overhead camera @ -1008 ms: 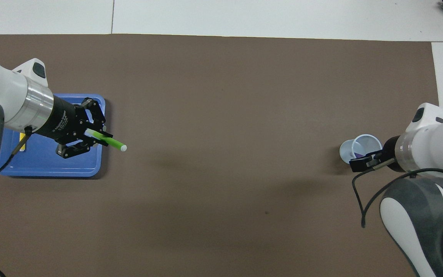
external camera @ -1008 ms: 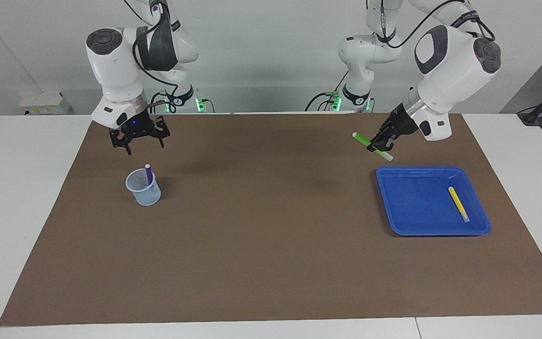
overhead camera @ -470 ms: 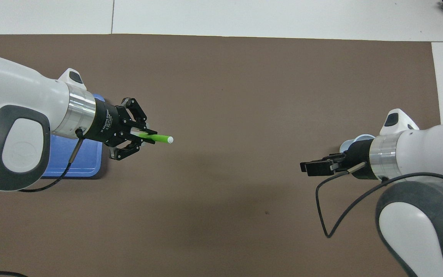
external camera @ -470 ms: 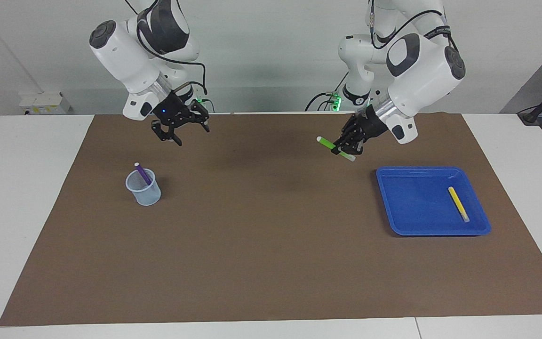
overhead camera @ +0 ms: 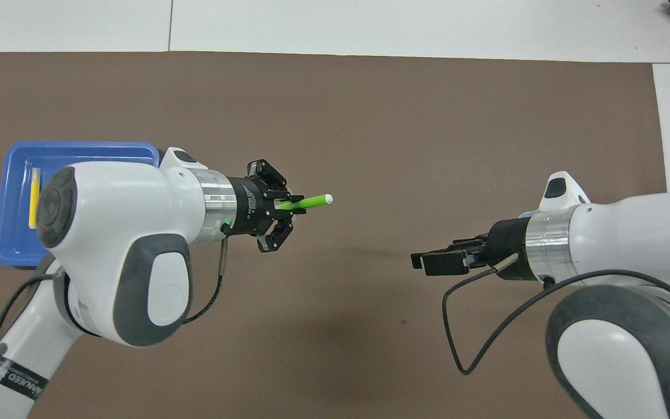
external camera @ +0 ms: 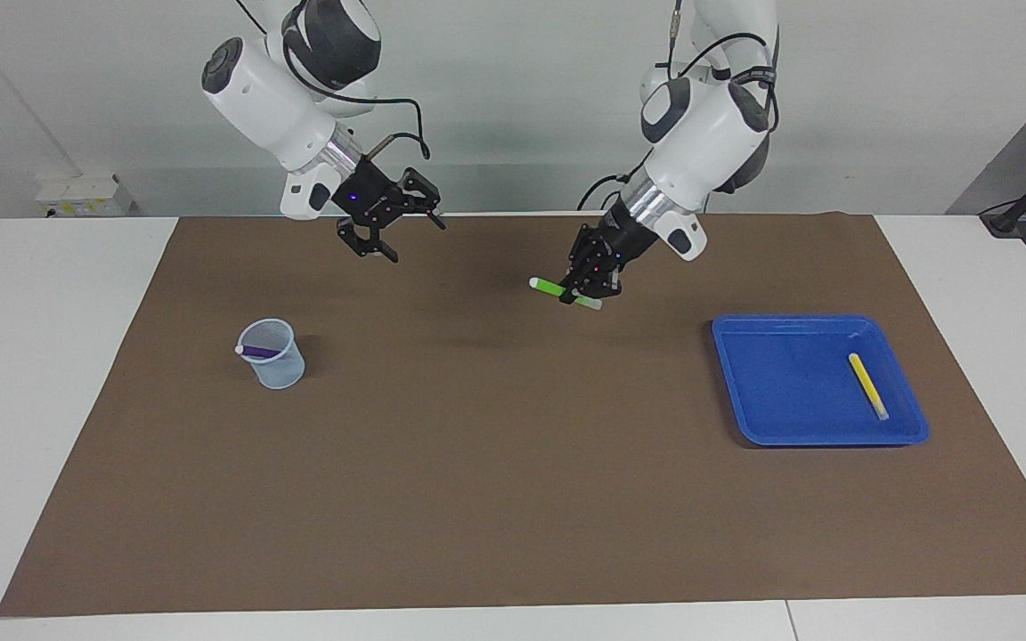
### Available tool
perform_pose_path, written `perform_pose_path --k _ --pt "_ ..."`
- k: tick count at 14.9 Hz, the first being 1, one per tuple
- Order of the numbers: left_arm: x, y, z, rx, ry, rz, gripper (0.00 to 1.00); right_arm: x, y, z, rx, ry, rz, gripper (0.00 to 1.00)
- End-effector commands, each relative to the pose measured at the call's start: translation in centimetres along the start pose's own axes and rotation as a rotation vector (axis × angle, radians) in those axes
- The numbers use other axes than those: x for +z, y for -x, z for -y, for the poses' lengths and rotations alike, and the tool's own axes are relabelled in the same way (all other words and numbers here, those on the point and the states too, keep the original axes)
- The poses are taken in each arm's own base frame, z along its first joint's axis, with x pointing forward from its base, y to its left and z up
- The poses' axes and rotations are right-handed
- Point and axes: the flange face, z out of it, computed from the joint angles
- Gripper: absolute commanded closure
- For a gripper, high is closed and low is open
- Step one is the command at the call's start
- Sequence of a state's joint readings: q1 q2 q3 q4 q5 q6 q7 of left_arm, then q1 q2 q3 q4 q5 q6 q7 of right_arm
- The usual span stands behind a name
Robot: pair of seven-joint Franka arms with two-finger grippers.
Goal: Transfer and insert pens with both arms
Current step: 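Bring the green pen toward the right gripper while the right gripper approaches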
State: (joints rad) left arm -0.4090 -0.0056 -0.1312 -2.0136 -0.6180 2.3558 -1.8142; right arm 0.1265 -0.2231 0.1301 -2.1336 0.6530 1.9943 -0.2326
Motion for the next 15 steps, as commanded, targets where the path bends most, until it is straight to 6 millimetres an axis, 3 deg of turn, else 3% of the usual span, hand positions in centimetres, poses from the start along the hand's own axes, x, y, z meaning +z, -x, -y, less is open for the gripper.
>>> perform_pose_path --k 1,6,15 --pt "-0.4 0.1 1.6 -0.038 0.029 0.016 1.00 0.1 -0.3 1.8 0.010 -0.036 -0.057 0.00" --pt "0.1 1.4 2.5 -0.039 0.024 0.024 1.00 2.0 -0.7 5.4 0.028 -0.035 -0.106 0.00" --pt "1.7 6.0 6.9 0.054 -0.039 0.041 1.00 3.2 -3.2 6.6 0.032 -0.038 -0.150 0.09"
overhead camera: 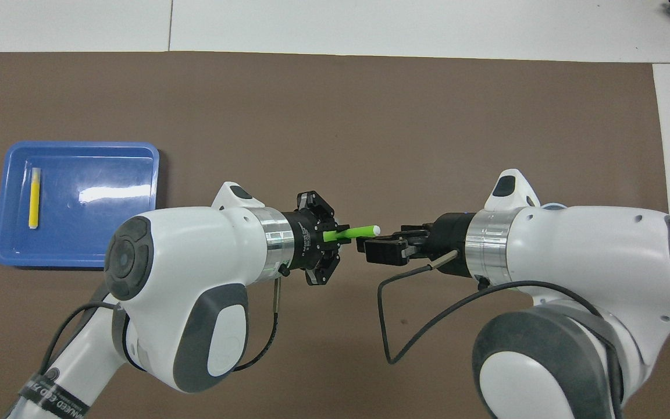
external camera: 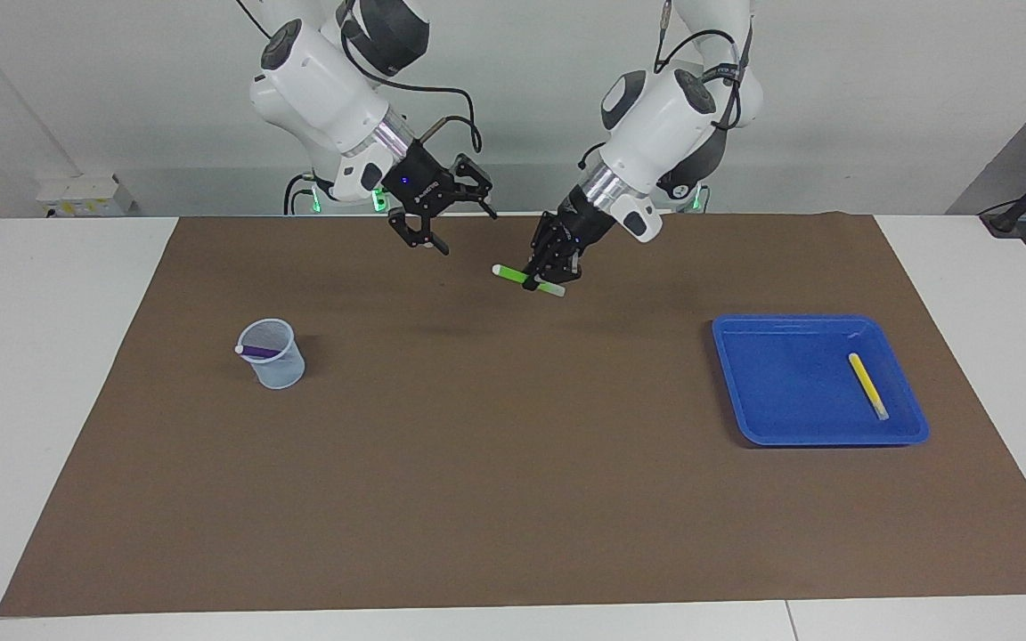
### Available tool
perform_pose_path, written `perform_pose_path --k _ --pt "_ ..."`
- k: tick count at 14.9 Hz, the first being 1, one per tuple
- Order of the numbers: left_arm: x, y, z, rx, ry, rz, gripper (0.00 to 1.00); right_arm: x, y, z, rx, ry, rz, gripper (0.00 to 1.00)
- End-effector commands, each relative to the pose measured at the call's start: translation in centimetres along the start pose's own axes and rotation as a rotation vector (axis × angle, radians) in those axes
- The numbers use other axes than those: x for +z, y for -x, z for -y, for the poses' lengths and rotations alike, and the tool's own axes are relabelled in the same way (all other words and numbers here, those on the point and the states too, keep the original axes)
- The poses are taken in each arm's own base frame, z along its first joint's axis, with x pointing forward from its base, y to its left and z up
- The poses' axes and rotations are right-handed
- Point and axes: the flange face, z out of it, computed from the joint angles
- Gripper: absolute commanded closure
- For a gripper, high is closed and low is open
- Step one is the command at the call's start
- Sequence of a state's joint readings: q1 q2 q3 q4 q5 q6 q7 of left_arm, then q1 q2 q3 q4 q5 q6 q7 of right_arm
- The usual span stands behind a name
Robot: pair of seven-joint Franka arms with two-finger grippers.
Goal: Transfer and insert pens with both arms
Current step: 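Bring the green pen toward the right gripper while the right gripper approaches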
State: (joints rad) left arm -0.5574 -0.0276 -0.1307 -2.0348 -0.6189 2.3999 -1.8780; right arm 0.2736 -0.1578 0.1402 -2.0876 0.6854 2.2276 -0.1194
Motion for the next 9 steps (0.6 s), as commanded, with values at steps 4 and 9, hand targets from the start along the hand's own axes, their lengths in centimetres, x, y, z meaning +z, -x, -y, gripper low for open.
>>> perform_pose_path --k 4,9 --pt "-2.1 2.2 2.3 0.030 0.015 0.040 1.00 0.3 -0.7 0.3 0.013 -0.011 -0.021 0.19" --pt "-2.0 2.1 2.5 0.030 0.022 0.040 1.00 0.5 -0.6 0.4 0.015 -0.010 -0.014 0.55"
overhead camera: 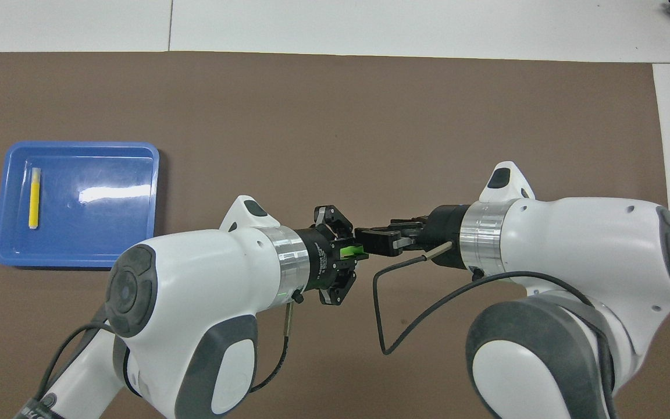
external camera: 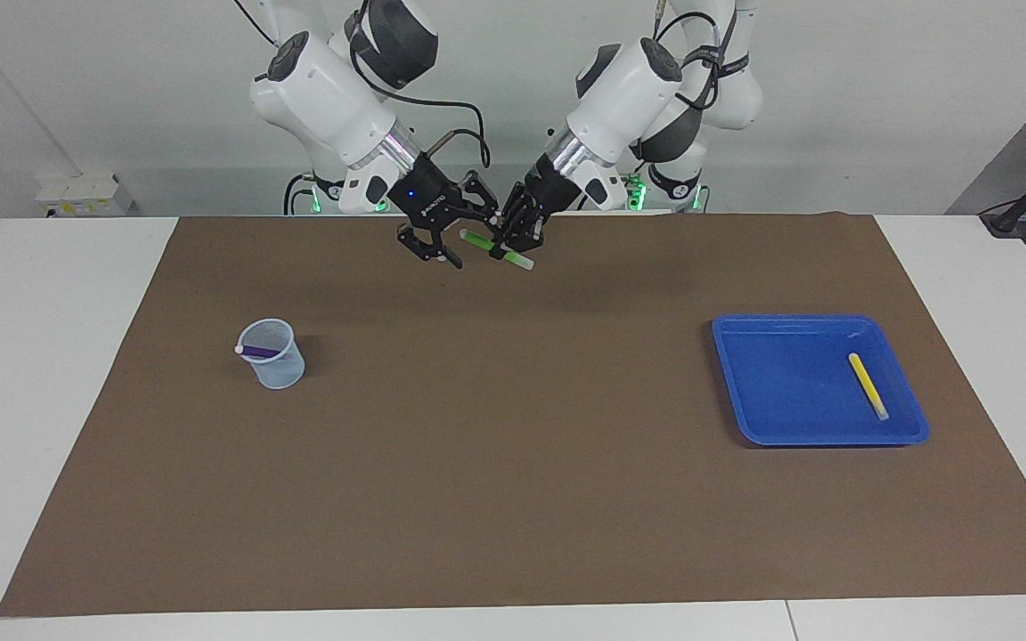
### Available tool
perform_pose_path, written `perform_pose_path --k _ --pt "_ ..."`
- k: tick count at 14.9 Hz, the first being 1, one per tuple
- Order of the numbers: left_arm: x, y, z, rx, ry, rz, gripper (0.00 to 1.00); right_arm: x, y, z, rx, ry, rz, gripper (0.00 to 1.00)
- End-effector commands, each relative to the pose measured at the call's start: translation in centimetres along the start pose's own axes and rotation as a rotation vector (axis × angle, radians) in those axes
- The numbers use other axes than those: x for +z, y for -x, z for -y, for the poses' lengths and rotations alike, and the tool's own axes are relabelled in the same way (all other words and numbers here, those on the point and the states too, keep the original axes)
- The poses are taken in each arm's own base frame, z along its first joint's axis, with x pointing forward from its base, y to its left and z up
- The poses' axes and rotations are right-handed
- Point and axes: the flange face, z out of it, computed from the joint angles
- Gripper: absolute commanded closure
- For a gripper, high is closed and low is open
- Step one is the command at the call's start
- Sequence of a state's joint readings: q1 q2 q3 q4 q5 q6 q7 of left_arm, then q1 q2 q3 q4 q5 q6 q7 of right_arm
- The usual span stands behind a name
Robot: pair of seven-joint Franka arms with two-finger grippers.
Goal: Transfer and insert pens with both arms
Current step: 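Bring the green pen toward the right gripper while the right gripper approaches, then close the right gripper on the green pen, then open the left gripper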
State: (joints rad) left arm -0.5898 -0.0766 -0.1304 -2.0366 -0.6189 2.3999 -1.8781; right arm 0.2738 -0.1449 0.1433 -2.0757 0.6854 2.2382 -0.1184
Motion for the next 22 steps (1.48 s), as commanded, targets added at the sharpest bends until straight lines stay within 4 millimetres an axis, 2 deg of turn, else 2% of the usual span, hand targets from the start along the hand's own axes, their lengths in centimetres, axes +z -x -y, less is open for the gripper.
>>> perform_pose_path --k 1,4,5,9,10,13,16,20,22 --pt "-0.2 -0.4 0.6 -0.021 0.010 0.010 1.00 0.8 0.3 1.3 0.001 -0.014 0.006 0.50" --pt "-0.2 -0.5 0.7 -0.023 0.012 0.010 1.00 1.1 0.5 1.6 -0.006 -0.016 0.014 0.46" --pt "-0.2 -0.6 0.5 -0.029 0.016 0.010 1.00 1.1 0.5 1.6 -0.006 -0.016 0.013 0.37" --pt "-0.4 -0.9 0.2 -0.037 0.022 0.009 1.00 1.2 0.7 1.5 -0.013 -0.009 0.019 0.37" --pt "-0.4 -1.0 0.2 -0.038 0.023 0.009 1.00 1.2 0.8 1.5 -0.011 -0.009 0.023 0.40" --pt "-0.6 -1.3 -0.2 -0.044 0.033 0.010 1.00 1.3 1.1 1.5 -0.015 -0.007 0.028 0.60" --pt "-0.5 -1.6 -0.2 -0.048 0.037 0.007 1.00 1.3 1.1 1.5 -0.018 -0.007 0.028 0.70" --pt "-0.9 -2.0 -0.7 -0.059 0.046 0.006 1.00 1.3 1.1 1.4 -0.018 -0.006 0.031 1.00" --pt "-0.9 -2.1 -0.7 -0.057 0.045 0.006 1.00 1.3 1.1 1.4 -0.011 -0.006 0.034 1.00"
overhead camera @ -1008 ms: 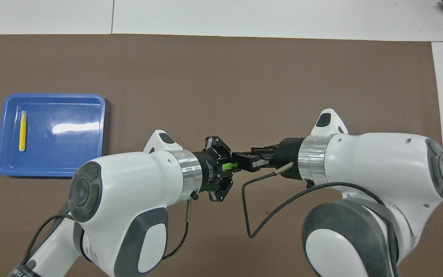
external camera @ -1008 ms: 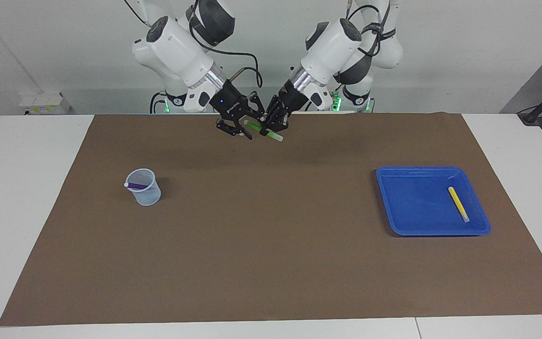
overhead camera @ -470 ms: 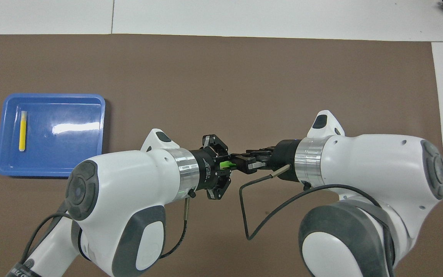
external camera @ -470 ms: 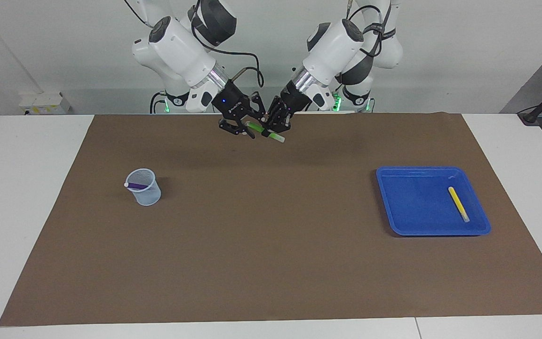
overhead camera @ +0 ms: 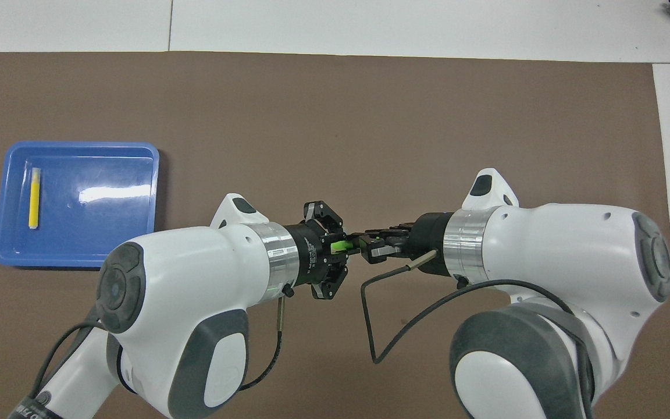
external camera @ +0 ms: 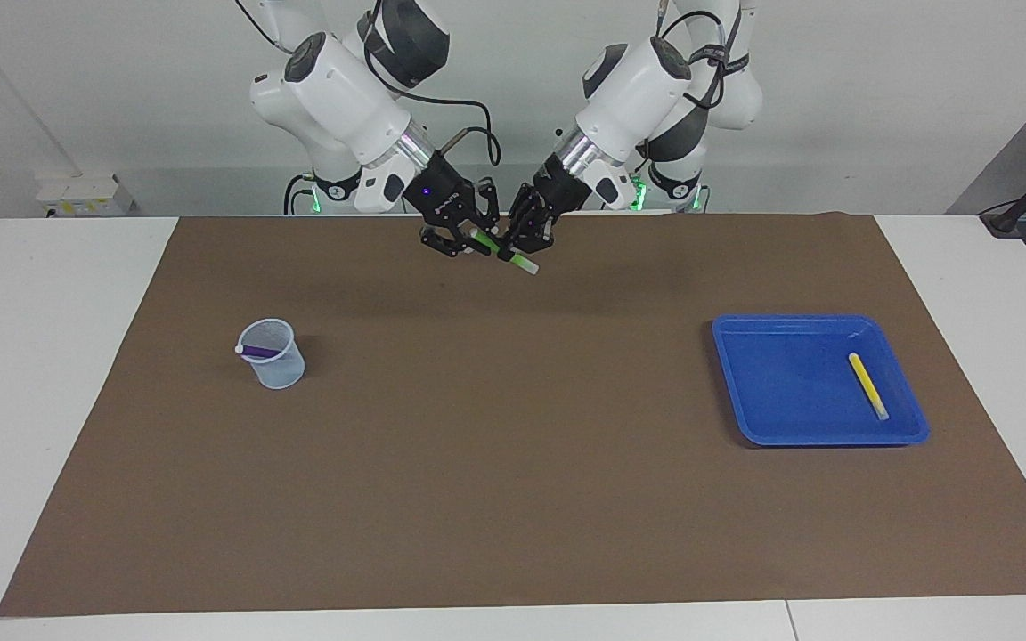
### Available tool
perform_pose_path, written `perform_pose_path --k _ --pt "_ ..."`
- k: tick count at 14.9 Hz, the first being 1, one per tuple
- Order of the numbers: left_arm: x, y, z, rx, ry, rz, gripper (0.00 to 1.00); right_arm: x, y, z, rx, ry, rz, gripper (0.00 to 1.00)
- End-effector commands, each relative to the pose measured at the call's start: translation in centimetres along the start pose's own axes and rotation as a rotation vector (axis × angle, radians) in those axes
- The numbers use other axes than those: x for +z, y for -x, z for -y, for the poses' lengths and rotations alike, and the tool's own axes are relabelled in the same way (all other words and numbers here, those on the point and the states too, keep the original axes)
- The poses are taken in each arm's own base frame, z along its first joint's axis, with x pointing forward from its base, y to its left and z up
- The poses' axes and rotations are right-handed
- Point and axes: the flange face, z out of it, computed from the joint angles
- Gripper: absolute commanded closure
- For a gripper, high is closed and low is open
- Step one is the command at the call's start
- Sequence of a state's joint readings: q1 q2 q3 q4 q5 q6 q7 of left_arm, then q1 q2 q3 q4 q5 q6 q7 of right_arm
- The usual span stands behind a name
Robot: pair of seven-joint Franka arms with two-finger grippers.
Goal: Transfer and insert pens with both arms
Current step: 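Close the right gripper on the green pen, then open the left gripper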
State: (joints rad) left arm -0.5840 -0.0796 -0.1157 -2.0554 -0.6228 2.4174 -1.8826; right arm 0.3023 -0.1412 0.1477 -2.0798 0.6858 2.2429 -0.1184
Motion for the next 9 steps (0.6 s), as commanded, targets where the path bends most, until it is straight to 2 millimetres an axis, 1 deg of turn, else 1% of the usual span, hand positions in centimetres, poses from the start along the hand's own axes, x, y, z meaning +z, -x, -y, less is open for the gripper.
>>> perform_pose_path --k 1,5,7,8,9 --pt "-0.7 -0.7 -0.1 -0.028 0.027 0.009 1.00 0.1 0.4 0.0 0.014 -0.001 0.020 1.00" --pt "-0.7 -0.6 0.0 -0.018 0.023 0.009 1.00 0.0 0.5 -0.6 0.005 0.024 0.061 1.00" --pt "-0.8 -0.6 -0.1 -0.009 0.026 0.011 1.00 -0.5 0.3 -1.9 0.007 0.054 0.094 1.00" --pt "-0.9 -0.5 -0.2 -0.009 0.029 0.012 0.87 -1.3 -0.1 -2.3 0.011 0.059 0.100 1.00" --pt "-1.0 -0.5 -0.3 -0.013 0.031 0.013 0.27 -1.4 -0.1 -2.4 0.002 0.072 0.115 1.00"
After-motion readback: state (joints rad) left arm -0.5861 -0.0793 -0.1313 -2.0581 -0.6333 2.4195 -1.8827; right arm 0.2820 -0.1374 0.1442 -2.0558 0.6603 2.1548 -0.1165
